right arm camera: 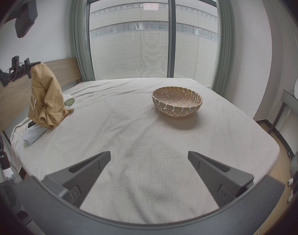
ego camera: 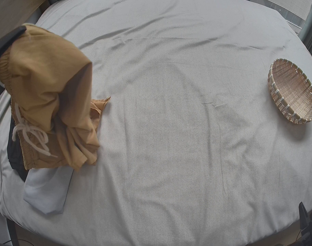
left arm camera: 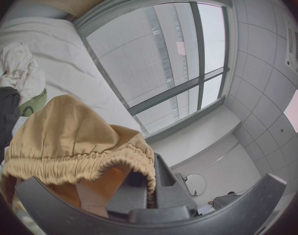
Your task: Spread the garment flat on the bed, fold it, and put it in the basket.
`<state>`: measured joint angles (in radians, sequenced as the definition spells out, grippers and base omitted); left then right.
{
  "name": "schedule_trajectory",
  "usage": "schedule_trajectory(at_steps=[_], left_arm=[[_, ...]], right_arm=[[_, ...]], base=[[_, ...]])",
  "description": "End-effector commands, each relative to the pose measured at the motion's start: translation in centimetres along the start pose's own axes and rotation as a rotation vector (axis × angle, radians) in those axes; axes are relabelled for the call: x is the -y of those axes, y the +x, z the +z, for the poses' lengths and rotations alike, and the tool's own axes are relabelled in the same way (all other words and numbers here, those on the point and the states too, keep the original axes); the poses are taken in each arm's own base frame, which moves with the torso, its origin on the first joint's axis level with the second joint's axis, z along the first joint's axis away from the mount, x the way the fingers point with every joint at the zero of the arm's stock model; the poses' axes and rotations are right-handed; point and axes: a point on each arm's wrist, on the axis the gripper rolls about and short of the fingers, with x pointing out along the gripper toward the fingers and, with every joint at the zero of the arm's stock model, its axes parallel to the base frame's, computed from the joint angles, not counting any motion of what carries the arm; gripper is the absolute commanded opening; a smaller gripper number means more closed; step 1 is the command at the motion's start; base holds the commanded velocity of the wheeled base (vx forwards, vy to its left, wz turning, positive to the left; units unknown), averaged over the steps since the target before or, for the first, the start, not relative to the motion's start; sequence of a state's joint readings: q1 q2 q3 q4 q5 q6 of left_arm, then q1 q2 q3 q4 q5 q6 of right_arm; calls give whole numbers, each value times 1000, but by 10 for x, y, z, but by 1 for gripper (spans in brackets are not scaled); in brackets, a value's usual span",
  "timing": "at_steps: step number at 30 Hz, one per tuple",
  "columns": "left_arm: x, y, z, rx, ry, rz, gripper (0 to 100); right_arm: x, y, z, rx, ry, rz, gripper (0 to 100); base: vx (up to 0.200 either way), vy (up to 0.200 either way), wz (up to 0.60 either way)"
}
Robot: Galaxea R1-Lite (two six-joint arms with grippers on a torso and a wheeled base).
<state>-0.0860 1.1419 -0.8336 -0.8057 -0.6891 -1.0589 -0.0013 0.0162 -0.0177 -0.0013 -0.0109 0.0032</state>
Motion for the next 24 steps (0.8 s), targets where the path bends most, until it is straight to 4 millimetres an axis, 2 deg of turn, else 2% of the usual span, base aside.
schedule_trajectory(at_steps=[1,7,11,16,17,24], left_arm=[[-5,35,-13,-52,-10,-51,0],[1,79,-40,-91,27,-47,0],[13,97,-51,-145,19,-68,0],[33,108,-51,-183,0,-124,0],[46,112,-49,-185,-5,-166,0],[83,121,-32,-156,-3,-298,0]], right_arm=[[0,0,-5,-1,0,0,100],[0,0,-5,-1,0,-2,100],[0,0,-5,-1,1,0,100],[0,0,-5,-1,1,0,100],[0,0,-5,-1,1,0,100],[0,0,-5,-1,4,0,100]], base=[[0,0,0],[0,0,0],[0,0,0],[0,0,0],[0,0,0],[0,0,0]])
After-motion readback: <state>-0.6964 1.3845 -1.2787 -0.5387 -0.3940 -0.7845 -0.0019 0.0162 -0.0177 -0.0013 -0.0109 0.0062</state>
